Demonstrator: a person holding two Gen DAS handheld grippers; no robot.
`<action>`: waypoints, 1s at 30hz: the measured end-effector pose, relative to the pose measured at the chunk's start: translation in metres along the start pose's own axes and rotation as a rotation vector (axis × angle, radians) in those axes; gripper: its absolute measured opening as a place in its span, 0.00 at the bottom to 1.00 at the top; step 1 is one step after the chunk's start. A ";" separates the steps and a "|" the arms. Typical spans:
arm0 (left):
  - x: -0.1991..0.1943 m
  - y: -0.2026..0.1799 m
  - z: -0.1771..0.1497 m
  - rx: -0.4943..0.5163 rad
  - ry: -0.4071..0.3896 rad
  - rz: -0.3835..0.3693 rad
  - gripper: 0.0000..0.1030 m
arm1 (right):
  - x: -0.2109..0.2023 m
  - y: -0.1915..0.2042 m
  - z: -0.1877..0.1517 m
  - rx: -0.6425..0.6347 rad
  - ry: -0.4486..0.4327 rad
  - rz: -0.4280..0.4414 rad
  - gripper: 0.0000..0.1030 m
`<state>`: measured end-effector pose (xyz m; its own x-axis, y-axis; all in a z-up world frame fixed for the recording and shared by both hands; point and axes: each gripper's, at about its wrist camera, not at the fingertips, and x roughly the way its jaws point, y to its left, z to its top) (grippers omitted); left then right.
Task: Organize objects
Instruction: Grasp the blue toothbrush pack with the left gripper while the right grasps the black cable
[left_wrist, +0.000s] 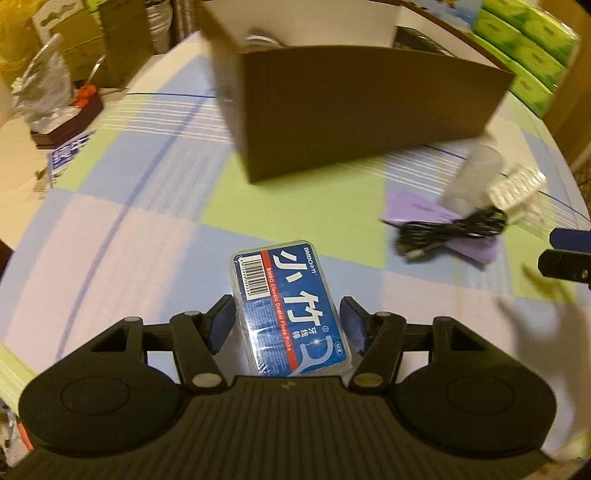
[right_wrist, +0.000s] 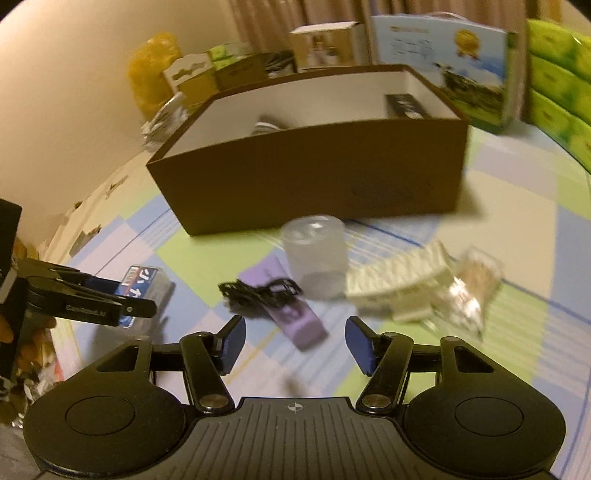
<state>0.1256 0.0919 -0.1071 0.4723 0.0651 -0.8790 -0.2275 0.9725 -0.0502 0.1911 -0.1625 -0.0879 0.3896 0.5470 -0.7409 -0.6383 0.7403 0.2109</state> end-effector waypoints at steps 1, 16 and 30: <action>-0.001 0.006 0.001 -0.009 0.003 0.001 0.57 | 0.006 0.001 0.002 -0.011 -0.002 -0.001 0.56; -0.002 0.031 -0.002 -0.030 0.009 -0.039 0.57 | 0.027 0.049 -0.014 -0.186 0.084 0.126 0.52; 0.004 0.035 0.000 -0.014 0.024 -0.067 0.58 | 0.074 0.055 -0.007 -0.183 0.113 0.032 0.35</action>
<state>0.1196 0.1258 -0.1122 0.4661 -0.0051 -0.8847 -0.2080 0.9713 -0.1152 0.1808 -0.0842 -0.1355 0.2971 0.5144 -0.8045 -0.7631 0.6343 0.1237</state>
